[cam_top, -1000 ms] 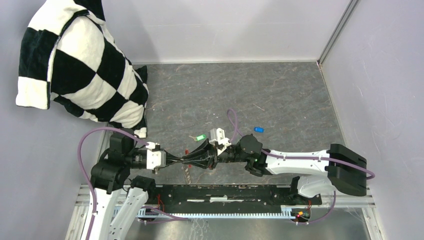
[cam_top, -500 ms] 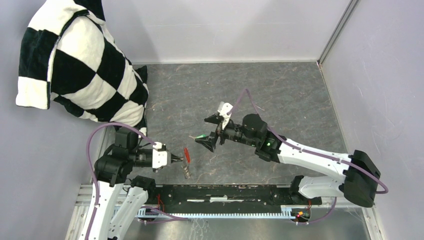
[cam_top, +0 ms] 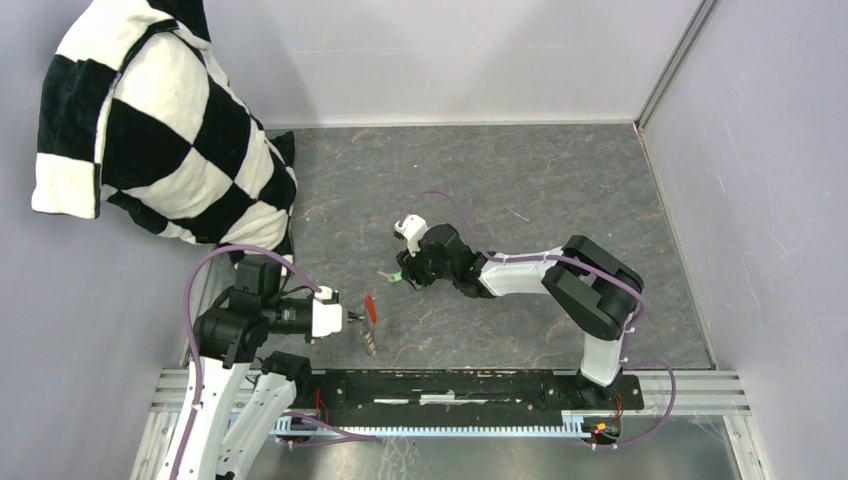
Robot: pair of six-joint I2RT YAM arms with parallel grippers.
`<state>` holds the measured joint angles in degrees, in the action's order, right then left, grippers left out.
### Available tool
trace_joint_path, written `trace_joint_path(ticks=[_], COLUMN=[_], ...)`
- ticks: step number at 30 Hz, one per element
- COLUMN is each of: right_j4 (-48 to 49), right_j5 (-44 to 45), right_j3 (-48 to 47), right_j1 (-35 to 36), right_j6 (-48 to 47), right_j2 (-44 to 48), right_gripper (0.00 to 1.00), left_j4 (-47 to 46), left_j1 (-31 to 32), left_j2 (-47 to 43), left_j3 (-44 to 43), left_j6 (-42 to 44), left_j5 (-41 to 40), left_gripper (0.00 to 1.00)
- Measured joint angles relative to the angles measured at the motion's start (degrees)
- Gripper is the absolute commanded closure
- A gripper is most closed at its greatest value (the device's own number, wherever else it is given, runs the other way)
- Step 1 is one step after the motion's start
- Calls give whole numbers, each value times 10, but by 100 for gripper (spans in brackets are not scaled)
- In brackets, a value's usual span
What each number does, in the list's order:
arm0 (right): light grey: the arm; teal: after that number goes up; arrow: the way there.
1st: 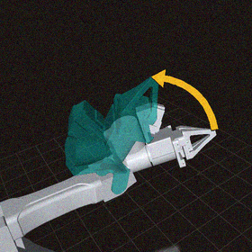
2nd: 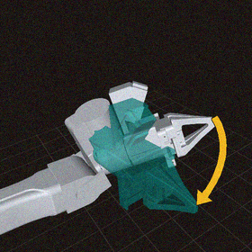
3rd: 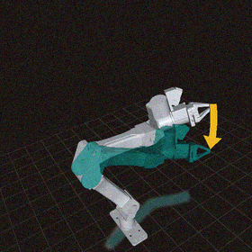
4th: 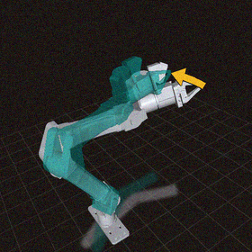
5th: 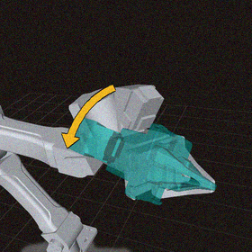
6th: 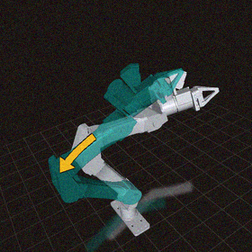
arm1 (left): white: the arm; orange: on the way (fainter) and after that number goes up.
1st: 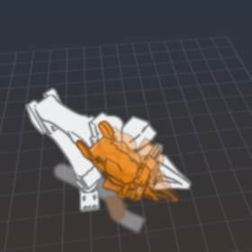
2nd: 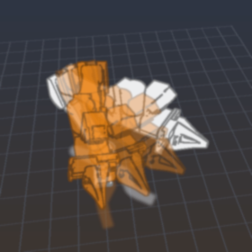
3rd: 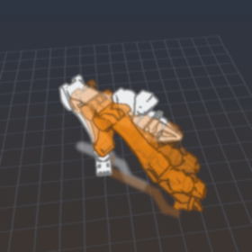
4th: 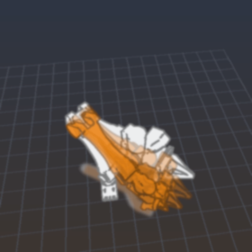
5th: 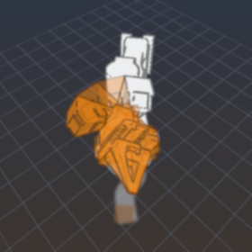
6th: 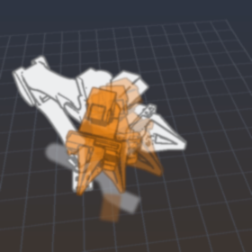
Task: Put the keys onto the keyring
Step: Pick up the key from the center of the board.
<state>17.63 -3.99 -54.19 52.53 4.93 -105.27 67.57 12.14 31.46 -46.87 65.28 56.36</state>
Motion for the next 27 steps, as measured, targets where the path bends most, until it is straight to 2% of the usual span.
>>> trace_joint_path(ticks=[6,13,22,27], right_j4=[58,108,104,105], right_j5=[50,69,108,116], right_j3=[0,0,-6,-6], right_j1=[17,43,62,62], right_j6=[26,45,64,68], right_j2=[-17,-20,-62,-64], right_gripper=[46,46,58,69], left_j4=[-2,-2,-2,-2], left_j1=[0,0,0,0], left_j2=[0,-4,-9,-9], left_j3=[0,0,0,0], left_j6=[0,0,0,0], left_j5=[0,0,1,1], left_gripper=[98,98,98,98])
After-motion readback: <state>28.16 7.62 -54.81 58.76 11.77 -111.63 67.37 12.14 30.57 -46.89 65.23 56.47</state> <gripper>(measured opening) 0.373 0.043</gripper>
